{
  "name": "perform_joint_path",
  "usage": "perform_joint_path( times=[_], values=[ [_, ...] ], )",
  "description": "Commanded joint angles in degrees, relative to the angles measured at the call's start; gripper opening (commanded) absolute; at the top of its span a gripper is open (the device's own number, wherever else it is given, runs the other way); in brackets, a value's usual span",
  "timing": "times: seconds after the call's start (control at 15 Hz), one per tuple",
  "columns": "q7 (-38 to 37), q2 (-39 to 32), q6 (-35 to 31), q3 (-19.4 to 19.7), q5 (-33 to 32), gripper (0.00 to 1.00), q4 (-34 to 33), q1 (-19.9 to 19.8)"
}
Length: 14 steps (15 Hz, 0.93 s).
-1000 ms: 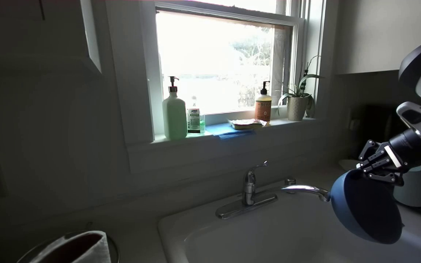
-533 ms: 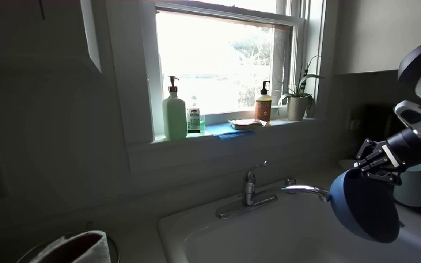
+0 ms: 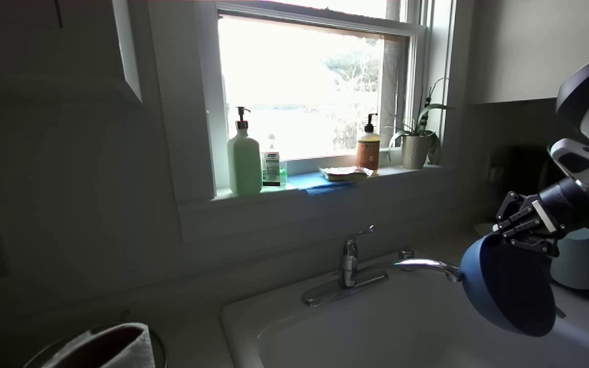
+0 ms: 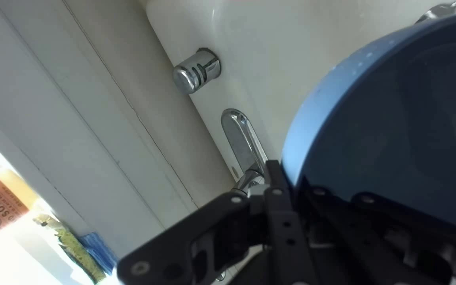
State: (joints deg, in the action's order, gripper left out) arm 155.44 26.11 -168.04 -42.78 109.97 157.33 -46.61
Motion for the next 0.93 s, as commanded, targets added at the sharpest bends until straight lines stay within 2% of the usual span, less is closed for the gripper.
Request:
perform_joint_path(
  times=[0.0,0.47,0.87],
  values=[
    [2.38,4.68,4.01,-7.17,4.17,0.01,0.01,-6.51],
    [1.99,9.40,10.05,-21.98,9.62,0.01,0.06,-19.82],
    [1.12,17.59,20.21,-34.61,16.72,0.01,0.19,-31.04]
  ],
)
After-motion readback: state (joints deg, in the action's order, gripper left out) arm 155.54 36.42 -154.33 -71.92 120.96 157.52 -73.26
